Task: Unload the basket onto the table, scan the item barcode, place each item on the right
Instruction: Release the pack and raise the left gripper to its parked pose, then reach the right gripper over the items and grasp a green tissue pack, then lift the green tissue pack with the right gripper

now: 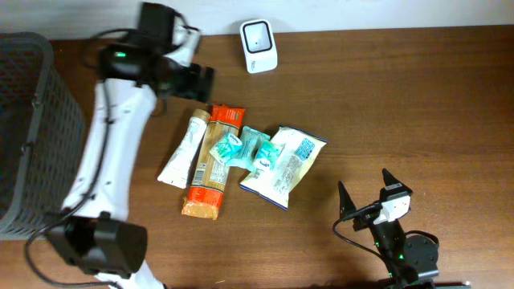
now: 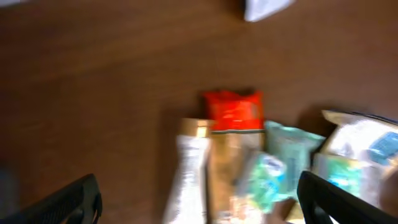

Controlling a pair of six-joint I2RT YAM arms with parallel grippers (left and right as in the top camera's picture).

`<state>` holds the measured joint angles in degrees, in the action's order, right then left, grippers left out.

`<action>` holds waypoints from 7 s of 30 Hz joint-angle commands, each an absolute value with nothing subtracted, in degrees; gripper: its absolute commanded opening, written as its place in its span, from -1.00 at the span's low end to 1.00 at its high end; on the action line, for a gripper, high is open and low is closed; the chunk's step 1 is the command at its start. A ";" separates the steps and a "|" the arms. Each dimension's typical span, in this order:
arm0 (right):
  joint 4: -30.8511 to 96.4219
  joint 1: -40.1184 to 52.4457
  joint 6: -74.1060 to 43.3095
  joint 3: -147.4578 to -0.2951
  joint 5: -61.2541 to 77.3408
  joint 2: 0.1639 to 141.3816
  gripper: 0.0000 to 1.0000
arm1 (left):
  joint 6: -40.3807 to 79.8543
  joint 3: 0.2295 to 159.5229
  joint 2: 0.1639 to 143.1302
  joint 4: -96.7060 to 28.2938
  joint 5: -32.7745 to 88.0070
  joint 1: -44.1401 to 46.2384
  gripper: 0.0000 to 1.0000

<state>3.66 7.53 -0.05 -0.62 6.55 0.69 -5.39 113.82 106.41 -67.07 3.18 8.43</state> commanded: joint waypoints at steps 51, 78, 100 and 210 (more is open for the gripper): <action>23.46 7.09 -2.35 -33.89 20.73 31.16 0.97 | -22.83 114.48 105.03 -70.63 4.25 -8.05 0.98; 42.48 12.32 -3.38 -66.30 35.83 83.74 0.64 | -22.83 114.48 105.03 -70.65 4.25 -8.05 0.98; 58.83 39.11 -26.39 -99.11 -8.27 114.34 0.29 | -22.83 114.48 105.03 -70.65 4.27 -8.05 0.98; 47.24 16.93 -13.78 -78.19 36.86 107.28 -0.92 | -22.83 114.48 105.03 -70.63 4.25 -8.05 0.98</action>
